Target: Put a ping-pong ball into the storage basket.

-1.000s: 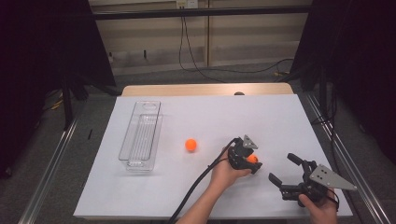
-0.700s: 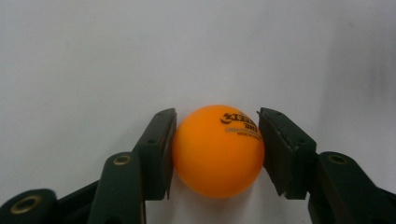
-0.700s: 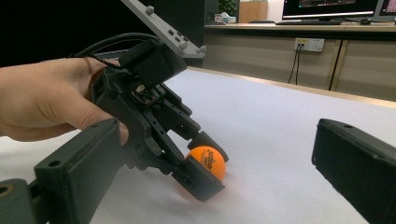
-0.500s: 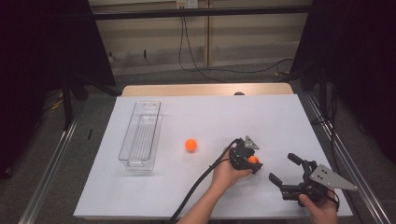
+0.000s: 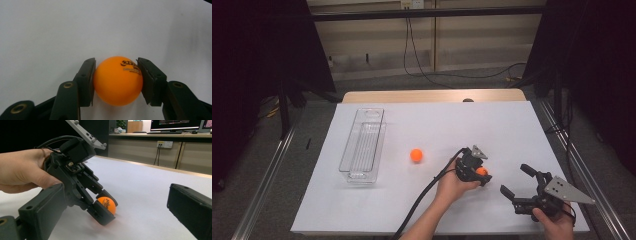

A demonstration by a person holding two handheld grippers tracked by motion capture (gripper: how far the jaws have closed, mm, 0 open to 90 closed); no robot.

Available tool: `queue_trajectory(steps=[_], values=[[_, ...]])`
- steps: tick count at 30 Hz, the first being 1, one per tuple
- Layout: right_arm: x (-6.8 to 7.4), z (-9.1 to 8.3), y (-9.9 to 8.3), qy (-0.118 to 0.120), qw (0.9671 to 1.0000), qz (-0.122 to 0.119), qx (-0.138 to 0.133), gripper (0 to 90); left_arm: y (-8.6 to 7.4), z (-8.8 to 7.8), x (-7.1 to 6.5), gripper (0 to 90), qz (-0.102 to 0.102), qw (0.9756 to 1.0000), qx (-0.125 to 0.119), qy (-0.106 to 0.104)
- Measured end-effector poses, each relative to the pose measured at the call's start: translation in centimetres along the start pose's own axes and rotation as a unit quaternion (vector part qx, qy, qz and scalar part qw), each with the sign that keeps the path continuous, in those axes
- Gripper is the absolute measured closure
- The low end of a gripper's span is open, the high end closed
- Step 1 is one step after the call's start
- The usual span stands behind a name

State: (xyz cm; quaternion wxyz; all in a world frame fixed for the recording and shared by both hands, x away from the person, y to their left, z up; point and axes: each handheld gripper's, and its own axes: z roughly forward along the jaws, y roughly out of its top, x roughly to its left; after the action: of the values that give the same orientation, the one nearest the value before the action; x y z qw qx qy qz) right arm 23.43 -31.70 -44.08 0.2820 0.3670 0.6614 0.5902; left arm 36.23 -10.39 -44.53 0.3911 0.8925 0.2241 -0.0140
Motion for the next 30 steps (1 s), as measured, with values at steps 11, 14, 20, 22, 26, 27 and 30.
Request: queue_trajectory(steps=[11, 14, 20, 22, 26, 27, 30], values=[[0.0, 0.0, 0.0, 0.0, 1.0, -0.002, 0.002, 1.7, -0.2, -1.8, -0.1, 50.9, -0.001, 1.0, -0.007, -0.003], [0.0, 0.0, 0.0, 0.0, 1.0, -0.002, 0.001, 1.7, -0.4, -2.2, -0.1, 50.8, -0.004, 0.9999, -0.009, -0.005], [0.0, 0.1, 0.0, 0.001, 1.0, -0.003, 0.003, 1.7, -1.0, -2.8, 0.1, 50.8, -0.013, 0.9999, -0.006, -0.003], [0.1, 0.1, 0.0, 0.001, 1.0, -0.002, 0.003, 1.7, -1.1, -3.1, 0.3, 50.8, -0.012, 0.9999, -0.001, -0.003], [0.1, 0.1, 0.0, 0.002, 1.0, -0.001, 0.003, 1.7, -1.3, -3.3, 0.4, 50.8, -0.022, 0.9997, -0.007, -0.004], [0.1, 0.1, 0.0, 0.001, 1.0, -0.002, 0.003, 1.7, -1.4, -3.5, 0.5, 50.9, -0.019, 0.9998, -0.005, -0.004], [0.1, 0.1, 0.0, 0.002, 1.0, -0.002, 0.003, 1.7, -1.5, -3.7, 0.6, 50.8, -0.024, 0.9997, -0.004, -0.006]])
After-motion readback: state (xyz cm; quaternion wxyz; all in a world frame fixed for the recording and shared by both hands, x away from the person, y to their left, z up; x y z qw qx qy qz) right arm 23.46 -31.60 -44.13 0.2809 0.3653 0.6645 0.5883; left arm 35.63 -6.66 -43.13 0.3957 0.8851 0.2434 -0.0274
